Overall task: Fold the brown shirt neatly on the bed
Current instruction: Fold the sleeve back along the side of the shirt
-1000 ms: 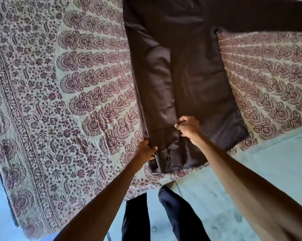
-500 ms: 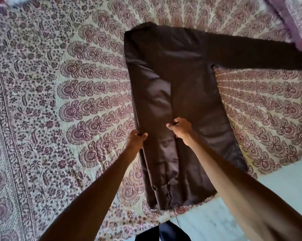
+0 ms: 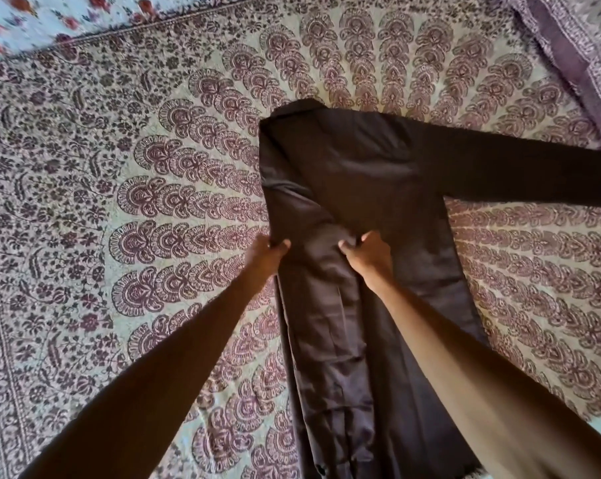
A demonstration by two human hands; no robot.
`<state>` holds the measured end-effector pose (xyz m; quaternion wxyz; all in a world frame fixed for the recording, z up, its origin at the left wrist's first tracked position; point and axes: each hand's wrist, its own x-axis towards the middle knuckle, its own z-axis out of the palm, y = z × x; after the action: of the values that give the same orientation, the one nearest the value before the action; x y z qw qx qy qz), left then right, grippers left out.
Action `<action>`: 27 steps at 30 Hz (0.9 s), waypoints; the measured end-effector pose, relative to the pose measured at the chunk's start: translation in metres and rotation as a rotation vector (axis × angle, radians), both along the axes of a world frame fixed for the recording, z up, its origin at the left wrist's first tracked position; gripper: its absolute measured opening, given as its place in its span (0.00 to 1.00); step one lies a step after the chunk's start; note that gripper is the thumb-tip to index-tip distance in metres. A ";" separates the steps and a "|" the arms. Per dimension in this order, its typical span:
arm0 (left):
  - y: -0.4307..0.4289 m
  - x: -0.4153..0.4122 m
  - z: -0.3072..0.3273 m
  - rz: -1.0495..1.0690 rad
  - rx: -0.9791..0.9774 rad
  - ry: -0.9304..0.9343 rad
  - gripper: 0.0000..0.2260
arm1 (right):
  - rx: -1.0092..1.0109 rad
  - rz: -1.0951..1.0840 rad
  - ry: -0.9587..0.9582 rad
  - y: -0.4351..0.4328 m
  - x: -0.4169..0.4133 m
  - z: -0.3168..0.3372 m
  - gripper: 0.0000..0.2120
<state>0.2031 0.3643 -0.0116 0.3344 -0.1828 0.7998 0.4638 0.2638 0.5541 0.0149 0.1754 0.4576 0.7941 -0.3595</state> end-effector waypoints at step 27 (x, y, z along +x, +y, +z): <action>0.023 -0.257 0.007 -0.948 -0.463 0.586 0.12 | 0.418 0.552 0.344 0.002 -0.094 -0.041 0.15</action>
<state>-0.0544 0.3874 -0.0047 0.2220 0.2612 0.9331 0.1089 0.1694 0.5566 -0.0260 0.0329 0.1856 0.9614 -0.2007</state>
